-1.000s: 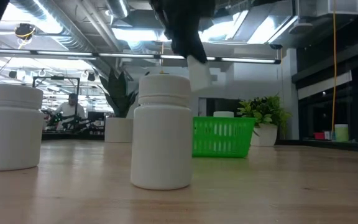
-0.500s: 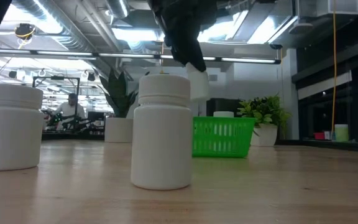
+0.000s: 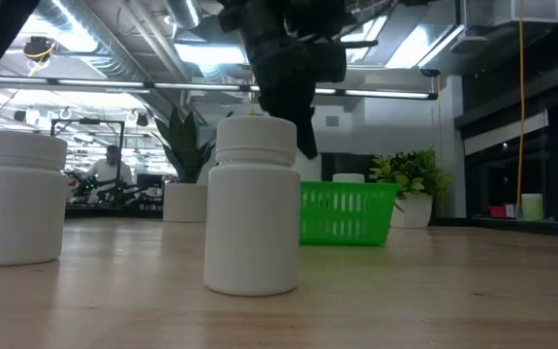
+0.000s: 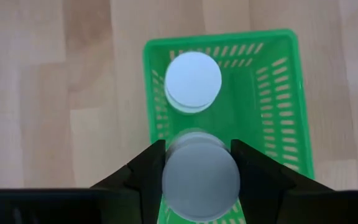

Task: Pick and place pill bottles into a basket
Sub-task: Put the white pill bottle into the green bin

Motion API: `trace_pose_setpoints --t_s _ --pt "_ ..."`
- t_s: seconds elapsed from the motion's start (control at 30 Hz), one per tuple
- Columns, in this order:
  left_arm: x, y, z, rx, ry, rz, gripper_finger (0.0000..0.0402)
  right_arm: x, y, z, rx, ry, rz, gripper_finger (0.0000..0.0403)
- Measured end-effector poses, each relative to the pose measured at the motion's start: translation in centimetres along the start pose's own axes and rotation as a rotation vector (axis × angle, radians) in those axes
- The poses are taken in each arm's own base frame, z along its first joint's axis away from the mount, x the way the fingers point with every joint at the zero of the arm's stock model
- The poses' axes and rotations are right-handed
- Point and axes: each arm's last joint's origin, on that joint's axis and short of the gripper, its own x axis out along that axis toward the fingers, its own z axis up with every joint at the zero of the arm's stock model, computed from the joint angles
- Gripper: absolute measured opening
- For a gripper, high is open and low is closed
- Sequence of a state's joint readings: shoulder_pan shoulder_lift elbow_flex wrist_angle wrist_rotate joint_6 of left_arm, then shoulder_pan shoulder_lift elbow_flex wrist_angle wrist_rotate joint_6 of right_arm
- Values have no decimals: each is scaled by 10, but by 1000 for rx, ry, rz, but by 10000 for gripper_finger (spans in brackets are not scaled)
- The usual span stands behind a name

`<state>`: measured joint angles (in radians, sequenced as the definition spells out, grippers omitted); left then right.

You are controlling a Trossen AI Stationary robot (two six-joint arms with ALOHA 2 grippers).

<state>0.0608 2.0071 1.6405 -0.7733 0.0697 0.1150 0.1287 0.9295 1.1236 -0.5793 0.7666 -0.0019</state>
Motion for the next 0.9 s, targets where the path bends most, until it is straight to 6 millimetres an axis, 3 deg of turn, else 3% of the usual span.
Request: trace_pose_setpoints --t_s 0.37,0.9 --pt "4 7 5 12 -53 -7 156 0 0 -2 -15 16 0 284" --pt "25 10 4 3 -44 -56 156 0 0 -3 -27 25 0 284"
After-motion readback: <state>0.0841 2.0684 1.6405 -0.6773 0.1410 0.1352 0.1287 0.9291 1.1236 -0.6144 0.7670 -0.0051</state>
